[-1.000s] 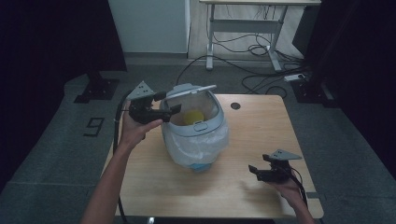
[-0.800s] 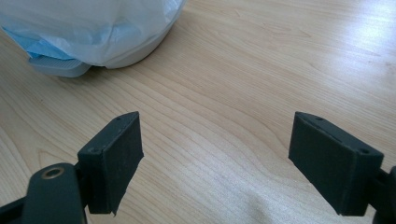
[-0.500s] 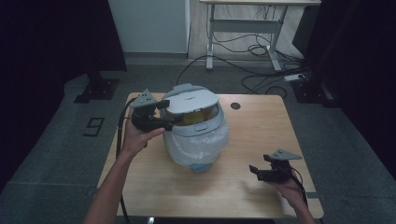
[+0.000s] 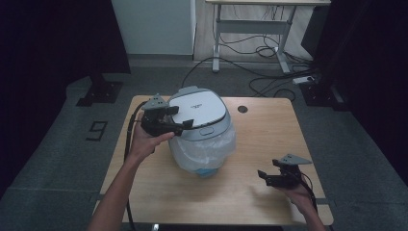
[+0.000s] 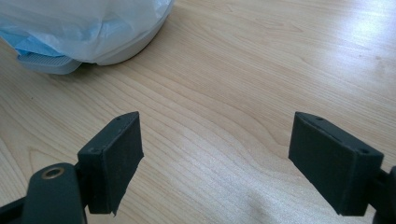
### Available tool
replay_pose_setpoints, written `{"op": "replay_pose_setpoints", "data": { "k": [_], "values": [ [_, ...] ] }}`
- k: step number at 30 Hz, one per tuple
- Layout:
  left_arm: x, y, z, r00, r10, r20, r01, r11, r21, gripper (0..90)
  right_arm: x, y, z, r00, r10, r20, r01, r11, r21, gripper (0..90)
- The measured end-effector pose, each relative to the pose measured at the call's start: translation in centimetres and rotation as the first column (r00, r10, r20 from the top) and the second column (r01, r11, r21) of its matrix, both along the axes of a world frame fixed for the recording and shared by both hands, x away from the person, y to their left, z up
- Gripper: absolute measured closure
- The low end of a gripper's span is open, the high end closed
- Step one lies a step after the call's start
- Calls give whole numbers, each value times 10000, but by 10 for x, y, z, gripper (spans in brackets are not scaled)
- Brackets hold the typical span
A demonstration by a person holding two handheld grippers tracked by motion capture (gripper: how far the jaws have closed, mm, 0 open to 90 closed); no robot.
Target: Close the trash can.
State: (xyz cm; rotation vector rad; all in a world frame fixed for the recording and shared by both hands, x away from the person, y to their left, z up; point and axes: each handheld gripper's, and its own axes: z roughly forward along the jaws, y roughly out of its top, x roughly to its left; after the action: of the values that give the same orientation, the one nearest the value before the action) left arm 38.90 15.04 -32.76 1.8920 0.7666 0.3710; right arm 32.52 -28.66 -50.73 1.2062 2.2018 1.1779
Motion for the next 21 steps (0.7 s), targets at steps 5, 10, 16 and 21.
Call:
{"op": "replay_pose_setpoints", "data": {
  "k": [5,10,16,21],
  "values": [
    [4,-4,-2,9992,383,138,-387,9987,339,228,0,0,-1,10000,5,-45,-5,10000,-4,168],
    [6,-8,-3,9976,637,252,-646,9973,348,226,1,0,-2,10000,14,-70,-14,10000,-18,167],
    [5,-14,-2,9954,797,524,-830,9946,625,235,2,1,-2,10000,19,-90,-20,9999,-102,168],
    [4,-18,-2,9922,980,768,-1055,9893,1008,247,1,0,-2,10000,12,-73,-13,10000,-88,168]
  ]
}}
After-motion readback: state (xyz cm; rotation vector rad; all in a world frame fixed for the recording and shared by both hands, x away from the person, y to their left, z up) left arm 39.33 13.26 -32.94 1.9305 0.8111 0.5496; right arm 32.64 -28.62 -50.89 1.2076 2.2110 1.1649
